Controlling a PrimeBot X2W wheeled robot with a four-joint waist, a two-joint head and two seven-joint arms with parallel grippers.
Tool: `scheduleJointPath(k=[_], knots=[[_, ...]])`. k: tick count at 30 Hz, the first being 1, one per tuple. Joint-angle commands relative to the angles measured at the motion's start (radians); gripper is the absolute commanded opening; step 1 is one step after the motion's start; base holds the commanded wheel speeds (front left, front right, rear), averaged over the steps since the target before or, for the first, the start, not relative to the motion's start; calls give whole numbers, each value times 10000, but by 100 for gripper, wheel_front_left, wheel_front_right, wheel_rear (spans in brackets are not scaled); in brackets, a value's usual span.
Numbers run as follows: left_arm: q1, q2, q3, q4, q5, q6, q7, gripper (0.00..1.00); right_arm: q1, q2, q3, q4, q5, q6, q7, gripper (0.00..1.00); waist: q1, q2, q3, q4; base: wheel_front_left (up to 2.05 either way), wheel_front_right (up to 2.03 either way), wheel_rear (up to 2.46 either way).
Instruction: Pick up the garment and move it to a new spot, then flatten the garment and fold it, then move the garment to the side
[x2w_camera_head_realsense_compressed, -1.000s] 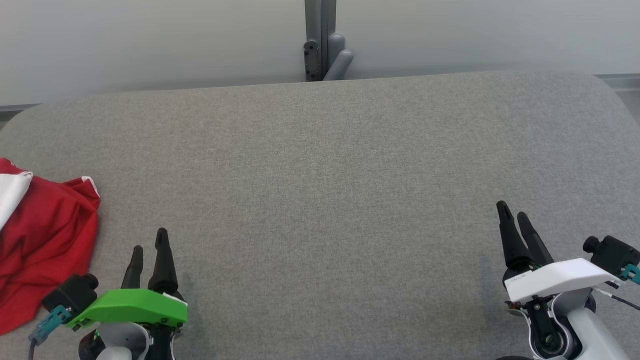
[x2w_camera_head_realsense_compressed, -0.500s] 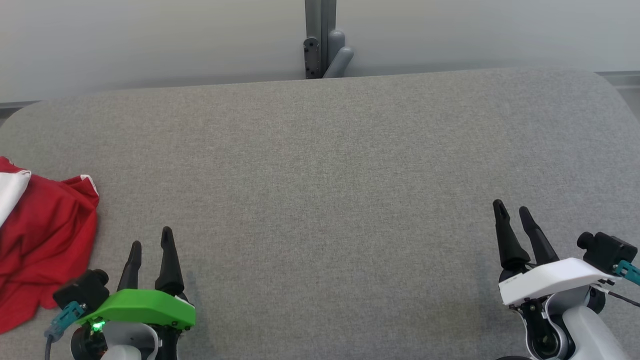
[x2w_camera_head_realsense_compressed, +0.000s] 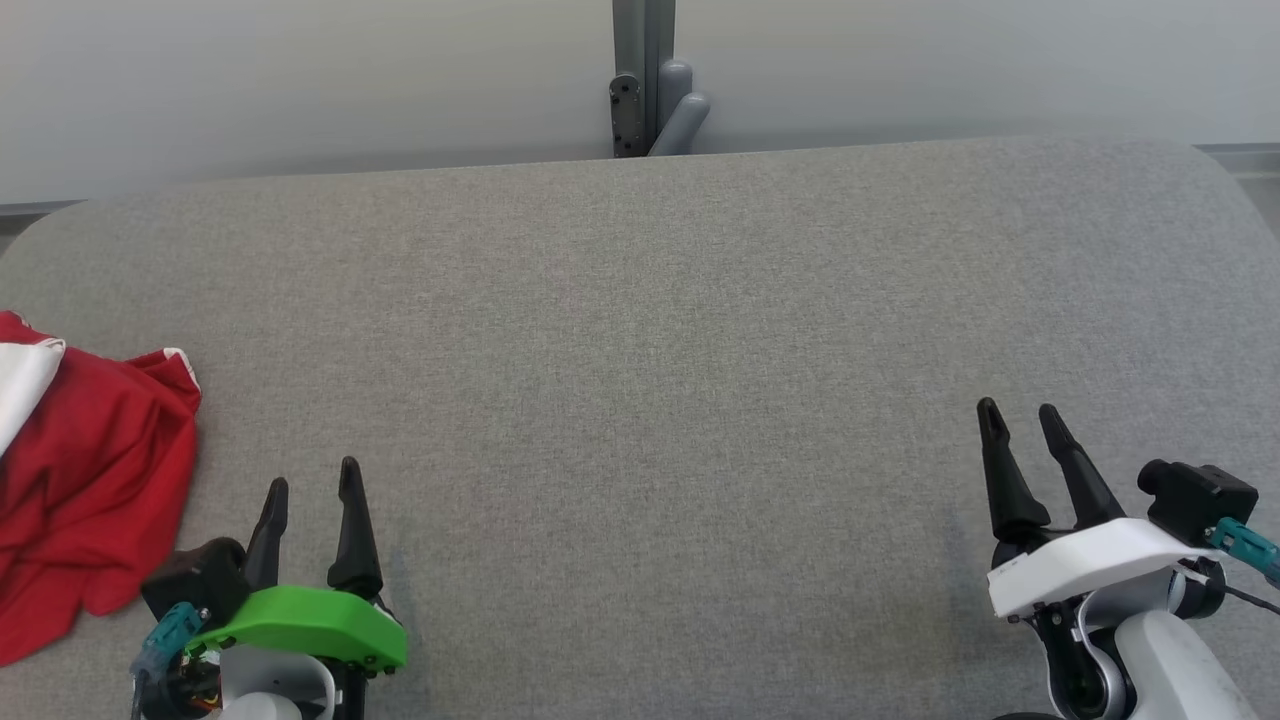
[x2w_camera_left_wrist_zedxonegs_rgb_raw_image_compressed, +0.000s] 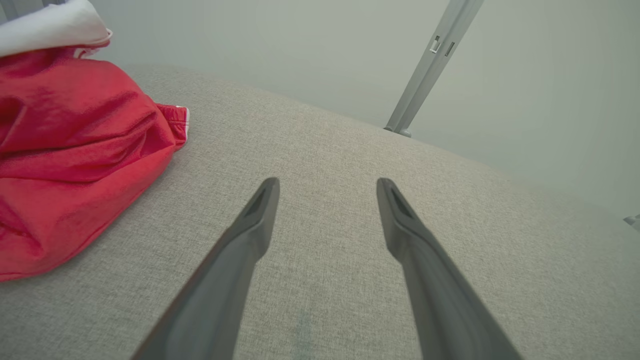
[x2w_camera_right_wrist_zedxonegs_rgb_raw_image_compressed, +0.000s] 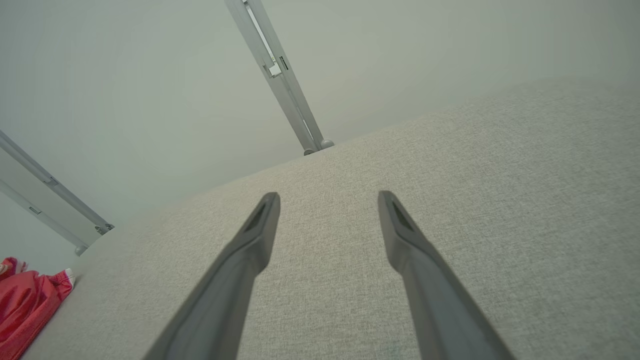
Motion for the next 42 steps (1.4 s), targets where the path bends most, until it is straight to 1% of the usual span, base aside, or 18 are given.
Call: scheduleJointPath(k=[1, 17, 35, 39, 42], knots=[[74, 99, -16, -46, 215, 7, -75, 100, 63, -17, -75, -42, -277, 5, -70, 100, 0, 0, -5, 2, 0, 0, 0], [261, 84, -168, 10, 1726, -66, -462, 100, 216, 202, -313, -34, -2059, 4, -167, 100, 0, 0, 1, 35, 0, 0, 0], [370, 22, -179, 116, 3098, -193, -821, 100, 304, 450, -624, 15, -3916, 5, -266, 100, 0, 0, 73, 115, 0, 0, 0], [375, 10, -192, 147, 3400, -177, -893, 100, 362, 478, -730, -14, -4268, 5, -291, 100, 0, 0, 107, 222, 0, 0, 0], [361, 1, -216, 167, 3619, -122, -954, 100, 397, 476, -770, -47, -4568, 6, -298, 100, 0, 0, 174, 453, 0, 0, 0]])
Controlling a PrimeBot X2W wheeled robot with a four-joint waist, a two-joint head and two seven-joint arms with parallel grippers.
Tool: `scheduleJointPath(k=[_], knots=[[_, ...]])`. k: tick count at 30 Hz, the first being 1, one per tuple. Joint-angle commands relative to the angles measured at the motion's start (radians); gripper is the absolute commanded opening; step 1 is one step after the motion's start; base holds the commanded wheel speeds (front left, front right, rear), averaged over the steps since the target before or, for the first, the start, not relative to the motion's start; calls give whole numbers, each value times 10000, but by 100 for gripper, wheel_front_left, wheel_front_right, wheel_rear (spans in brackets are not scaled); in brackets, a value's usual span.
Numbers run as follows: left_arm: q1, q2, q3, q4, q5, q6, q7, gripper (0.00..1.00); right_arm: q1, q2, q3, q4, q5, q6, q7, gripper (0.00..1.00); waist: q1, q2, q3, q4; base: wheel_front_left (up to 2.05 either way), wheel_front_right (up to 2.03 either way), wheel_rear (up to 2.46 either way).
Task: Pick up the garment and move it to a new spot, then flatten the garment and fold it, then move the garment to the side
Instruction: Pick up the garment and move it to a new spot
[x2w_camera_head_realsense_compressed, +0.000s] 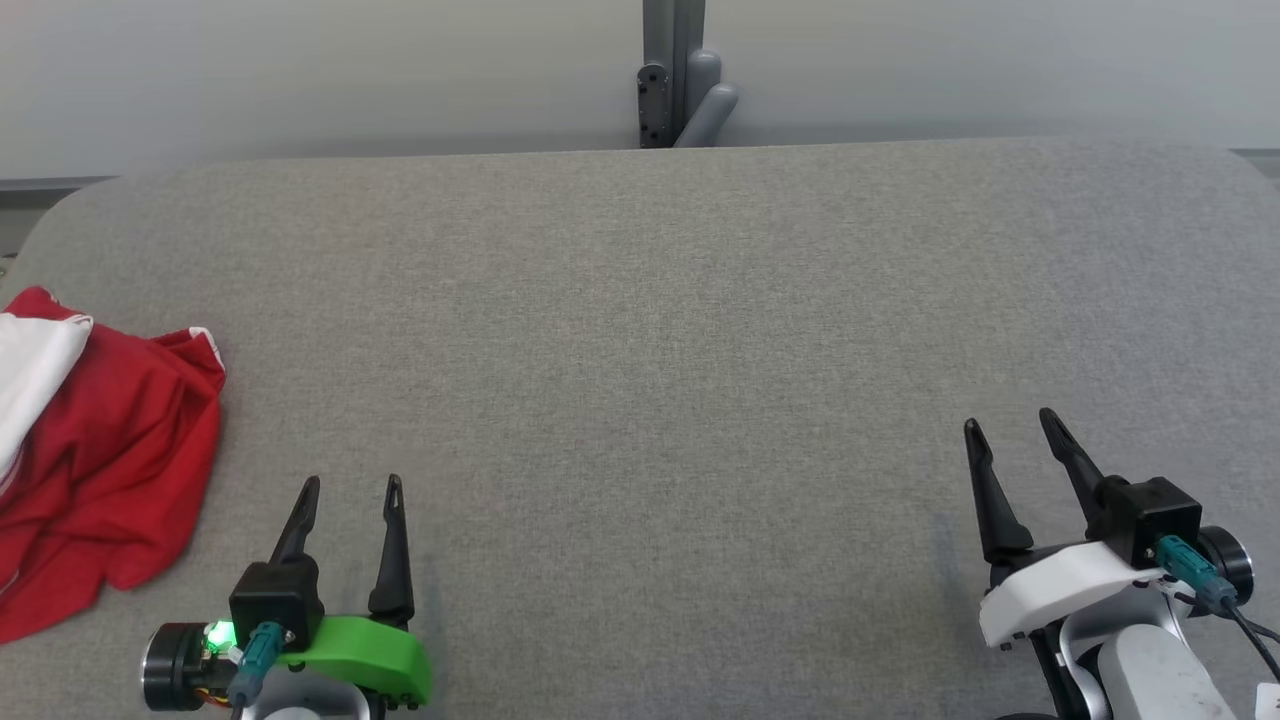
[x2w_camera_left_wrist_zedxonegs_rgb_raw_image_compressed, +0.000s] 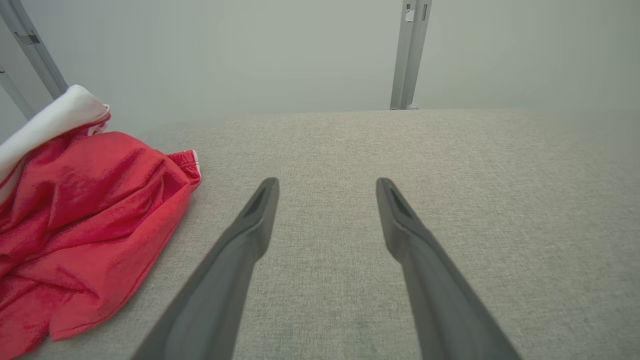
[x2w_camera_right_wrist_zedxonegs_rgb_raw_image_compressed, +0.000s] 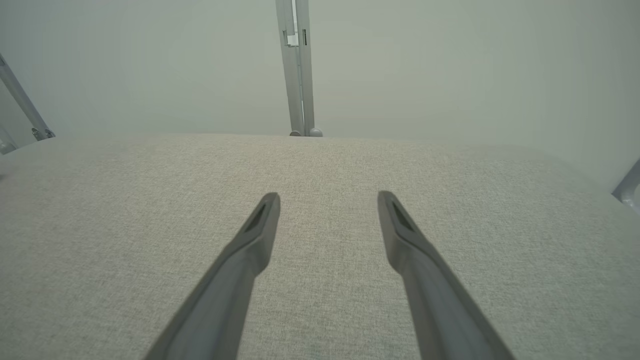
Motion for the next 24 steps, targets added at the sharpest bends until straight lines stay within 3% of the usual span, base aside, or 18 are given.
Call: scheduleJointPath(k=[1, 7, 17, 24], knots=[[64, 13, -14, 34, 292, 58, -99, 100, 166, -34, -37, -60, -361, 4, -60, 100, 0, -1, 98, 310, 0, 0, 0], [-53, 6, 110, 60, 575, 266, -191, 100, 140, -39, -30, -185, -877, 2, -99, 100, 0, -1, 335, 1596, 0, 0, 0], [303, -9, 502, 38, 346, 340, -171, 100, -58, -55, 641, -136, -809, 2, -74, 100, 0, -1, 423, 4849, 0, 0, 0], [801, -17, 1188, -333, -228, 679, -171, 100, -976, -142, 1812, 481, -627, -5, -74, 100, 0, -1, 877, 5227, 0, 0, 0]])
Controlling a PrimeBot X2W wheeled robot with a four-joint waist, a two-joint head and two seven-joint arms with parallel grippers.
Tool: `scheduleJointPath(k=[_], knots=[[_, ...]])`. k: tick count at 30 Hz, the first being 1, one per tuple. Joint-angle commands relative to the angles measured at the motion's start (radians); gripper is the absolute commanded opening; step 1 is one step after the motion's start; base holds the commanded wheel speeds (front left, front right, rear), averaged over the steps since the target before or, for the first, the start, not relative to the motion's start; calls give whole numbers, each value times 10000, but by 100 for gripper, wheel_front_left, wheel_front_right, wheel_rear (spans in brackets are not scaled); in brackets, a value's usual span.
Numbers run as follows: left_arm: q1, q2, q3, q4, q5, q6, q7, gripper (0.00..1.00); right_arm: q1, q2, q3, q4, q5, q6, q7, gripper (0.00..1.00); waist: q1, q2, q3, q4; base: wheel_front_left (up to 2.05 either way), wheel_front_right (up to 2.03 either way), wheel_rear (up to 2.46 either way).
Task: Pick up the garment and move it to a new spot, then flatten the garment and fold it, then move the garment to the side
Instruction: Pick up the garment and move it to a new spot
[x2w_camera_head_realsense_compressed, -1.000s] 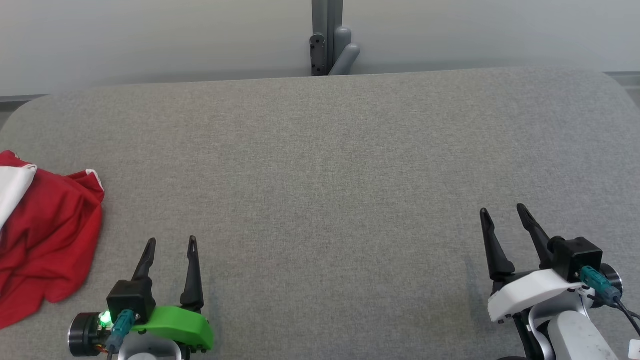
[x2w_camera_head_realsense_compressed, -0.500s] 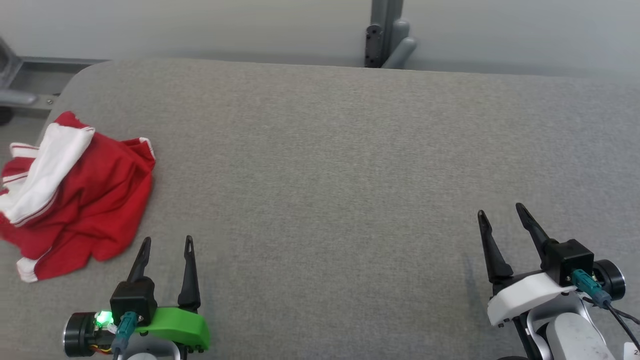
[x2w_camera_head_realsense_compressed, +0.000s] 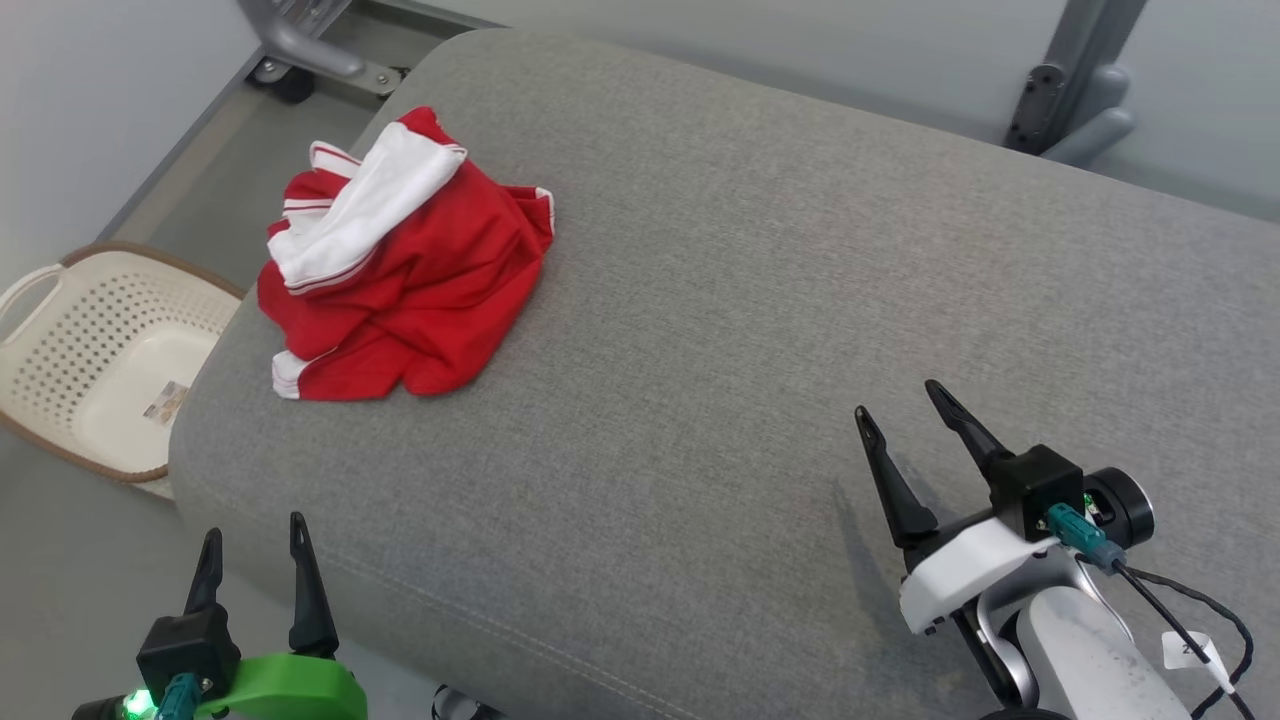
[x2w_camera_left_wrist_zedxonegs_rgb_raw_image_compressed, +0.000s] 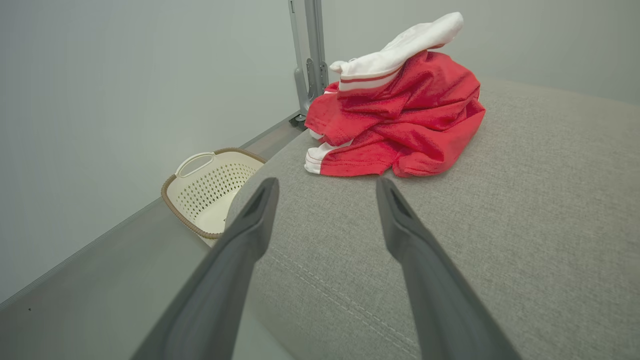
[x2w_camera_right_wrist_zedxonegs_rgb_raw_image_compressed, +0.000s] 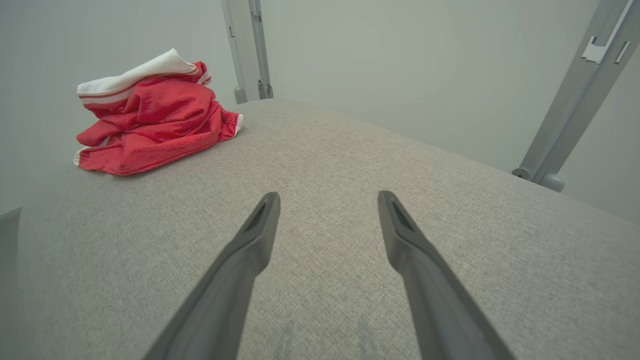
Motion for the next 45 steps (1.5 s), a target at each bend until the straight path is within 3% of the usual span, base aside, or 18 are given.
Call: scheduleJointPath(k=[1, 6, 9, 15, 20, 25, 30, 36, 37, 38, 39, 45], knots=[[138, -6, 7, -13, -141, 0, -10, 100, -113, -39, 73, 132, 171, -17, -20, 100, 0, -1, 444, 775, 0, 0, 0], [-197, -1, -10, 216, -656, -430, -8, 100, -108, -181, 4, 151, 473, -17, -20, 100, 0, -1, 539, 716, 0, 0, 0], [-797, 2, 19, 554, -704, -1083, -10, 100, 129, -332, -285, -8, 489, -17, -20, 100, 0, -1, 668, 614, 0, 0, 0], [-2928, 691, 284, 1494, -438, -1593, -7, 100, -189, -890, -302, -401, 413, -15, -20, 100, 0, -1, 1558, -337, 0, 0, 0], [-4436, 1468, 10, 2579, -650, -1669, -5, 100, -470, -1266, -200, -720, 395, -15, -19, 100, 0, -1, 2234, -930, 0, 0, 0], [-5892, 2542, -1286, 4197, -1672, -1671, -8, 100, -676, -1560, -150, -938, 470, -15, -20, 100, 0, -1, 2835, -1526, 0, 0, 0], [-6782, 3237, -2236, 5744, -2390, -1654, -6, 100, -817, -1728, -136, -914, 549, -15, -20, 100, 0, -1, 3101, -1943, 0, 0, 0], [-7448, 3325, -1854, 7090, -2579, -1200, -6, 100, -891, -1625, -195, -974, 546, -17, -21, 100, 0, -1, 3119, -2281, 0, 0, 0], [-7521, 3325, -1752, 7092, -2584, -1125, -7, 80, -884, -1610, -209, -980, 530, -17, -21, 100, 0, -1, 3102, -2312, 0, 0, 0], [-7531, 3315, -1709, 7128, -2581, -1078, -7, 21, -880, -1604, -232, -964, 550, -17, -21, 100, 0, -1, 3071, -2341, 0, 0, 0], [-7534, 3316, -1695, 7107, -2514, -1076, -7, 0, -880, -1589, -252, -937, 573, -15, -21, 100, 0, -1, 3035, -2365, 0, 0, 0], [-7525, 3313, -1332, 5095, -1907, -1003, -7, 0, -738, -1412, -432, -761, 660, -15, -21, 100, 0, -1, 2631, -2379, 0, 0, 0]])
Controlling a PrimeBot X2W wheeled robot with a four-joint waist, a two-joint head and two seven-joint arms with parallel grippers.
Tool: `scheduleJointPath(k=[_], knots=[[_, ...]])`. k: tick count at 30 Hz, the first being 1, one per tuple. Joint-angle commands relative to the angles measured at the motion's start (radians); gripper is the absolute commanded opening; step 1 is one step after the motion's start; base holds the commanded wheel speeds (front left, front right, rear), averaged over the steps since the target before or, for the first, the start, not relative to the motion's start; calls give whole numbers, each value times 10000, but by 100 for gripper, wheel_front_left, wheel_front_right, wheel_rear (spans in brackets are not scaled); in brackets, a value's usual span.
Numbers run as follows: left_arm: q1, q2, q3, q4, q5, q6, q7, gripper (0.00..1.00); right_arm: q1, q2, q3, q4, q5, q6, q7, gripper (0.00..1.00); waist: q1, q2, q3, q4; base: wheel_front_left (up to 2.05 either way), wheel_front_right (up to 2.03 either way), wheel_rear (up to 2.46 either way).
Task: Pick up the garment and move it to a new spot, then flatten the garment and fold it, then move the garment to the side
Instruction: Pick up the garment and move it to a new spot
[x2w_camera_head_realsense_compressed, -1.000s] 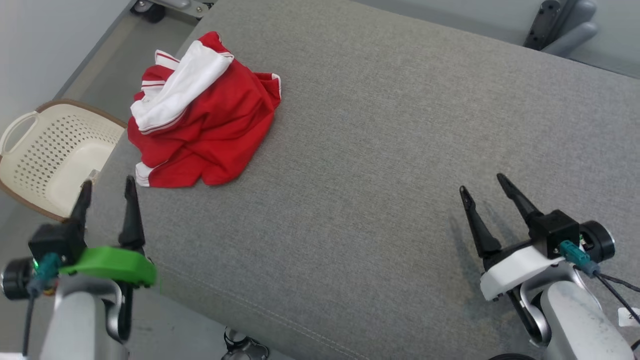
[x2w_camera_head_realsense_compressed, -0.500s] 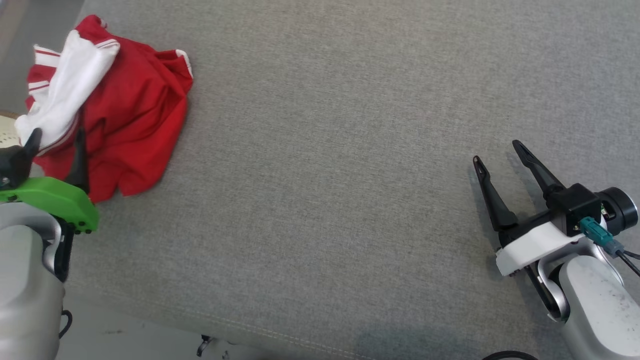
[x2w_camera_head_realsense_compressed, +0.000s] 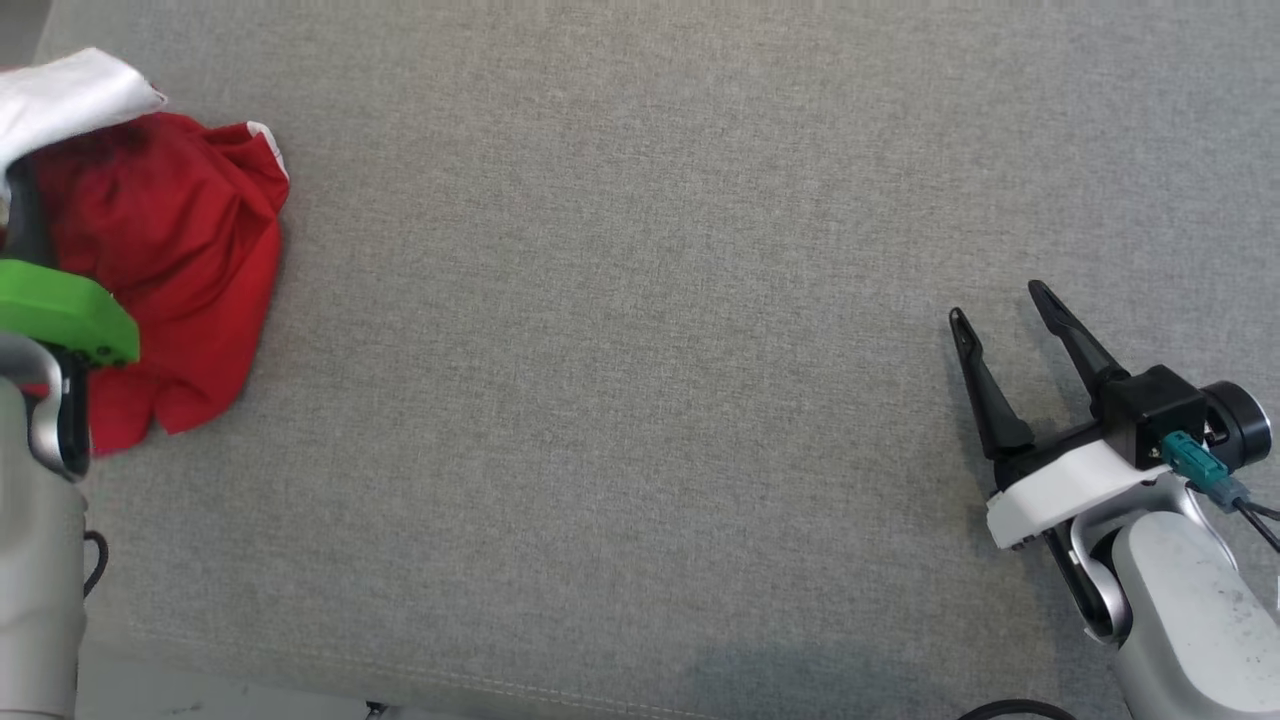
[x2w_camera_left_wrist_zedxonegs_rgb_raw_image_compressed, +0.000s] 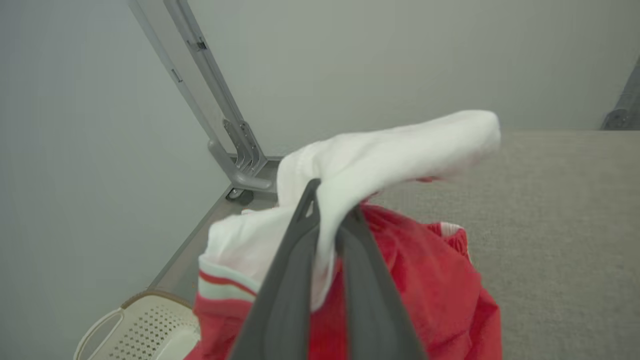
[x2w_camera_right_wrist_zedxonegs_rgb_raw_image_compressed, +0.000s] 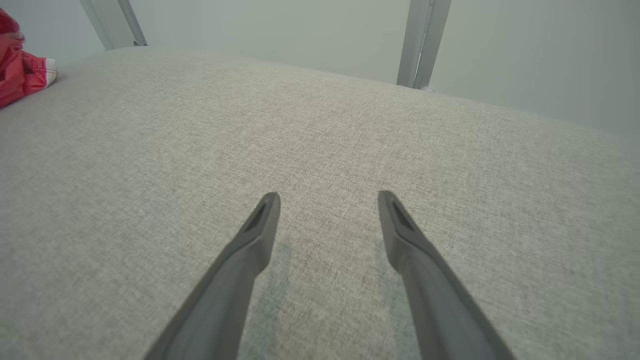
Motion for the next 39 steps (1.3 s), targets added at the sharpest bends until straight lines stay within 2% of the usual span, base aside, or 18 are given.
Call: scheduleJointPath(k=[1, 4, 7, 12, 16, 18, 20, 24, 25, 27, 28, 30, 34, 39], knots=[[-103, -89, 5, -380, 200, -46, -10, 0, 76, 54, -39, 49, 65, -13, -21, 100, 0, -1, -251, 35, 0, 0, 0], [-319, -262, -70, -1749, 709, -192, -10, 0, 128, 354, -2, 168, 99, -13, -21, 100, 0, -1, -590, -65, 0, 0, 0], [-524, -711, -38, -3066, 1046, -290, -11, 0, 173, 638, 71, 277, 208, -15, -21, 100, 0, -1, -912, -281, 0, 0, 0], [-733, -1916, -878, -4497, 1126, -581, -11, 0, 170, 942, 114, 475, 319, -13, -21, 100, 0, -1, -1238, -851, 0, 0, 0], [-457, -2895, -2024, -4897, 825, -652, -9, 0, 183, 1119, -32, 557, 362, -15, -21, 100, 0, -1, -1338, -1474, 0, 0, 0], [-341, -3167, -2764, -4743, 503, -664, -8, 0, 199, 1237, -92, 580, 447, -13, -21, 100, 0, -1, -1302, -1858, 0, 0, 0], [-349, -3229, -3003, -4677, 302, -662, -9, 0, 142, 1327, -52, 610, 502, -13, -19, 100, 0, -1, -1277, -2117, 0, 0, 0], [-215, -3342, -4178, -4619, -501, -663, -12, 0, -64, 1558, -13, 632, 593, -13, -21, 100, 0, -1, -1197, -3131, 0, 0, 0], [-40, -3328, -4760, -4457, -890, -663, -8, 0, -64, 1666, -27, 664, 625, -13, -21, 100, 0, -1, -1153, -3553, 0, 0, 0], [43, -3321, -5133, -4295, -1016, -623, -9, 54, -73, 1756, -16, 683, 617, -13, -21, 100, 0, -1, -1104, -3936, 0, 0, 0], [156, -3319, -5275, -4168, -1089, -595, -9, 100, -34, 1783, -66, 689, 622, -13, -19, 100, 0, -1, -1106, -4075, 0, 0, 0], [459, -3325, -5423, -3747, -1110, -527, -8, 100, 109, 1808, -185, 683, 637, -13, -19, 100, 0, -1, -1138, -4251, 0, 0, 0], [1058, -3329, -5126, -3198, -878, -480, -9, 100, 370, 1876, -456, 649, 607, -13, -21, 100, 0, -1, -1323, -4300, 0, 0, 0], [2000, -3331, -3938, -3066, -185, -391, -9, 100, 672, 1883, -857, 528, 484, -13, -19, 100, 0, -1, -1668, -3904, 0, 0, 0]])
